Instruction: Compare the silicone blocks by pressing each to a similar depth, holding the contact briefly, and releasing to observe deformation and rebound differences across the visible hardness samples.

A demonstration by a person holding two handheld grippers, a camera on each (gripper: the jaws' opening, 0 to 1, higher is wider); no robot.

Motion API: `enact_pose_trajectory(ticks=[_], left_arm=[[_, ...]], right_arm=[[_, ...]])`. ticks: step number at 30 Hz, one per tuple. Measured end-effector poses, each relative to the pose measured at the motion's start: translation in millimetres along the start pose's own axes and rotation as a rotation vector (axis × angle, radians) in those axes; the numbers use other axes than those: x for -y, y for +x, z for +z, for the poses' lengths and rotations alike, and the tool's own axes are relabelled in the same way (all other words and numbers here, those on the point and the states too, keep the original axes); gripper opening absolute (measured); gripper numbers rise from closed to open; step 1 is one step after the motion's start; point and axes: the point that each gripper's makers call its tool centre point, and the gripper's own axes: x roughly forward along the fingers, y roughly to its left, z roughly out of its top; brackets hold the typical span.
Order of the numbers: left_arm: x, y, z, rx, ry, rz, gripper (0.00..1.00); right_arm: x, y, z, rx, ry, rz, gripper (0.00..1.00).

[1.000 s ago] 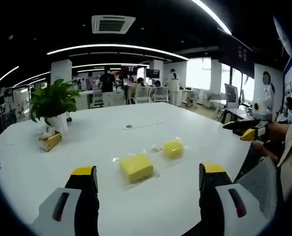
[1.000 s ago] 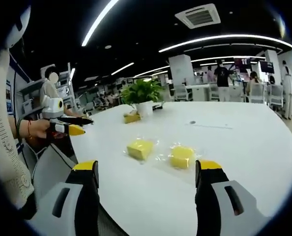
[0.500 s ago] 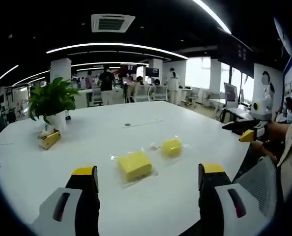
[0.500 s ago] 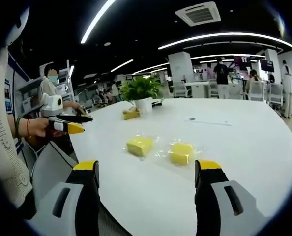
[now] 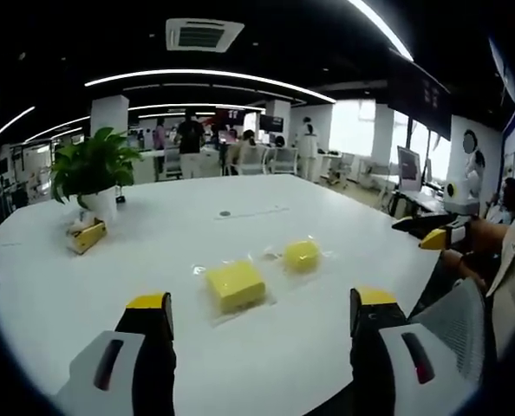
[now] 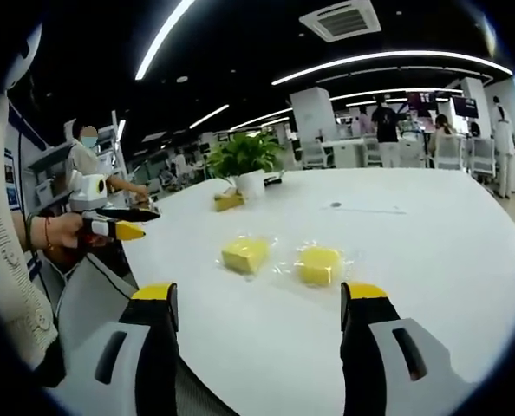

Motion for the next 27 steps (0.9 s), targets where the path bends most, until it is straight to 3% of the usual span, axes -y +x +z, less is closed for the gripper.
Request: enact_pose_trajectory(ticks=[15, 19, 23, 27], left_arm=[[1.3, 5, -0.9, -0.017, -0.016, -0.02, 0.84], [2.2, 9, -12.8, -0.077, -0.068, -0.032, 0.84], [1.3, 11, -12.3, -0.051, -0.071, -0.035, 0.86], [-0.3, 13, -6.7, -0.02, -0.073, -0.039, 0.87]], right_arm=[[1, -1, -0.3, 0.012, 0.032, -0.007, 0.73], [-1, -1, 1.7, 0.026, 0.019, 0.005, 0.71], [-2, 0, 13.4, 0.08, 0.025, 0.018, 0.73], [-1, 3, 17.2, 0.081, 0.027, 0.025, 0.78]])
